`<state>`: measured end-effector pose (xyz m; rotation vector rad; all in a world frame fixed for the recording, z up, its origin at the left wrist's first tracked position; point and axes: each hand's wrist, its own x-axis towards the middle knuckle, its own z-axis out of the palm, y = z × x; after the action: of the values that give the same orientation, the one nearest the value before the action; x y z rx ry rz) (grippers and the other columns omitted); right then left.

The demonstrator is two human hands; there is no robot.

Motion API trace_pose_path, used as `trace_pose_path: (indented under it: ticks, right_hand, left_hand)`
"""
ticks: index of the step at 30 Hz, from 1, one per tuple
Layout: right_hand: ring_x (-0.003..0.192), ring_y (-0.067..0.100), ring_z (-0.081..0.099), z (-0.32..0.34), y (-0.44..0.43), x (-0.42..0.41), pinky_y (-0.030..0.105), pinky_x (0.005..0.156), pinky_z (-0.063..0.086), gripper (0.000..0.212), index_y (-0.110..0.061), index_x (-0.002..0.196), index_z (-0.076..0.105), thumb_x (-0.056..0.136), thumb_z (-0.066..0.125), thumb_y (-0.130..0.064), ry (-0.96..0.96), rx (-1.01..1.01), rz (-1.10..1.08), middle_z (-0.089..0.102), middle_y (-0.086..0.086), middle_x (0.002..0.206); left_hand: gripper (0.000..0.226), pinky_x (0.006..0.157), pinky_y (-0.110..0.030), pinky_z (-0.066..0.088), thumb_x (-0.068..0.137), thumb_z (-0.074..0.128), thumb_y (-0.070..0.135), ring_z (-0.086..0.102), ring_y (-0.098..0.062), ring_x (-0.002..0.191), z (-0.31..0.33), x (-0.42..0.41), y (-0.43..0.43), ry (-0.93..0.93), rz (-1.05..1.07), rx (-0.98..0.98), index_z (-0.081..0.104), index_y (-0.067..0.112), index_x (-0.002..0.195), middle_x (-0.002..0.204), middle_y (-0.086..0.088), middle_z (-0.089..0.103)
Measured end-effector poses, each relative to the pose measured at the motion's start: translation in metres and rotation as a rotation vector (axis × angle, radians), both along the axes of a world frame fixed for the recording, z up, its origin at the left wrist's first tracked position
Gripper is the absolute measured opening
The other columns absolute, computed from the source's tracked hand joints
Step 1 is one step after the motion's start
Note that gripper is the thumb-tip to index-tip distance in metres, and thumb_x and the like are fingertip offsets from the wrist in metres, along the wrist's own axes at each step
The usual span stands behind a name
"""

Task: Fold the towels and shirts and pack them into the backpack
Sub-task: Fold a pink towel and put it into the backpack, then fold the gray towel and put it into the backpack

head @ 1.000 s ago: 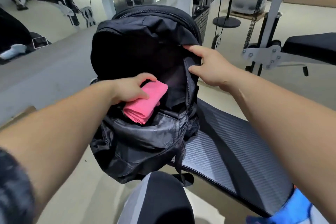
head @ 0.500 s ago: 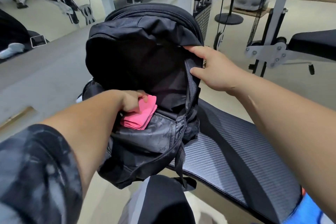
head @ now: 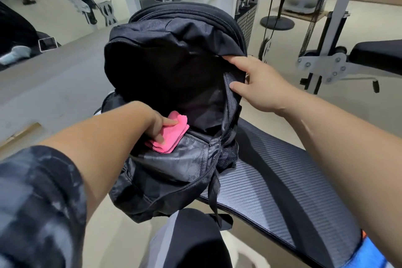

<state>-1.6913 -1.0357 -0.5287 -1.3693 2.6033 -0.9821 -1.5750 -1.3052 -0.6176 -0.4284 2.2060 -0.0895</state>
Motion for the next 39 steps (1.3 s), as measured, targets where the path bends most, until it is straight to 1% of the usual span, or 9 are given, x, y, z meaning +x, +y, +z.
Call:
trace_pose_path:
  ticks: [2,5,7,9,13,19,25,32,39]
  right_hand:
    - [0.077,-0.015,0.044,-0.001,-0.001,0.000,0.018,0.091,0.033,0.066,-0.048,0.149,0.038,0.094,0.058,-0.018,0.002,0.004,0.000,0.046,-0.010,0.129]
    - [0.109,0.007,0.053,-0.003,-0.002,0.002,0.027,0.104,0.038,0.064,-0.046,0.150,0.036,0.094,0.056,-0.021,0.020,0.015,0.006,0.045,-0.005,0.141]
    - [0.102,0.013,0.053,-0.004,0.002,0.008,0.034,0.103,0.043,0.059,-0.046,0.149,0.035,0.097,0.054,-0.025,0.070,0.026,0.005,0.037,-0.004,0.149]
    - [0.099,0.016,0.052,-0.007,0.009,0.017,0.037,0.097,0.047,0.055,-0.048,0.148,0.032,0.100,0.051,-0.031,0.145,0.063,0.001,0.026,-0.005,0.157]
    - [0.146,0.025,0.033,-0.016,0.027,0.029,0.047,0.110,0.041,0.055,-0.052,0.150,0.022,0.102,0.046,-0.041,0.170,0.115,0.015,0.011,-0.006,0.166]
    - [0.150,0.028,0.025,-0.031,0.082,0.050,0.051,0.114,0.036,0.059,-0.053,0.153,0.015,0.102,0.045,-0.046,0.130,0.193,0.008,0.006,-0.004,0.167]
    - [0.148,0.029,0.028,-0.069,0.194,0.077,0.045,0.119,0.030,0.061,-0.044,0.155,0.026,0.101,0.052,-0.043,0.009,0.219,-0.171,0.006,-0.001,0.167]
    - [0.141,0.030,0.035,-0.123,0.322,0.117,0.047,0.111,0.037,0.055,-0.036,0.144,0.049,0.092,0.060,-0.052,-0.031,0.396,-0.590,0.030,0.000,0.160]
    - [0.145,0.031,0.024,-0.144,0.397,0.148,0.056,0.118,0.013,0.049,-0.039,0.132,0.058,0.085,0.062,-0.056,0.041,0.388,-0.999,0.041,-0.003,0.153]
  left_hand:
    - [0.088,0.119,-0.041,0.028,0.095,0.062,0.048,0.041,-0.032,0.141,0.000,0.000,0.007,0.013,-0.026,-0.047,-0.002,0.051,0.155,0.161,-0.010,0.031]
    - [0.084,0.112,-0.036,0.036,0.094,0.060,0.054,0.049,-0.029,0.134,0.014,0.003,0.022,0.044,-0.136,-0.129,0.002,0.052,0.155,0.156,-0.004,0.041]
    - [0.079,0.106,-0.035,0.042,0.092,0.058,0.057,0.052,-0.027,0.129,0.030,0.009,0.033,0.104,-0.214,-0.180,0.010,0.054,0.155,0.151,0.001,0.047]
    - [0.070,0.099,-0.033,0.045,0.093,0.056,0.059,0.053,-0.025,0.128,0.045,0.019,0.046,0.239,-0.265,-0.175,0.025,0.049,0.154,0.146,0.002,0.051]
    - [0.052,0.087,-0.036,0.052,0.096,0.046,0.057,0.061,-0.026,0.113,0.073,0.051,0.086,0.643,-0.340,-0.151,0.044,0.039,0.145,0.123,0.001,0.061]
    - [0.038,0.070,-0.040,0.055,0.093,0.041,0.053,0.065,-0.025,0.090,0.092,0.094,0.179,1.033,-0.532,-0.094,0.061,0.032,0.117,0.097,0.006,0.062]
    - [0.039,0.076,-0.039,0.054,0.093,0.045,0.055,0.065,-0.024,0.098,0.078,0.073,0.278,1.060,-0.619,0.113,0.060,0.033,0.122,0.105,0.005,0.064]
    - [0.055,0.090,-0.041,0.051,0.089,0.053,0.065,0.059,-0.024,0.111,0.007,0.054,0.395,0.816,-0.601,0.326,0.052,0.031,0.132,0.118,0.002,0.058]
    - [0.050,0.085,-0.038,0.049,0.084,0.061,0.068,0.058,-0.022,0.098,-0.051,0.062,0.459,0.760,-0.471,0.572,0.060,0.027,0.112,0.107,0.003,0.057]
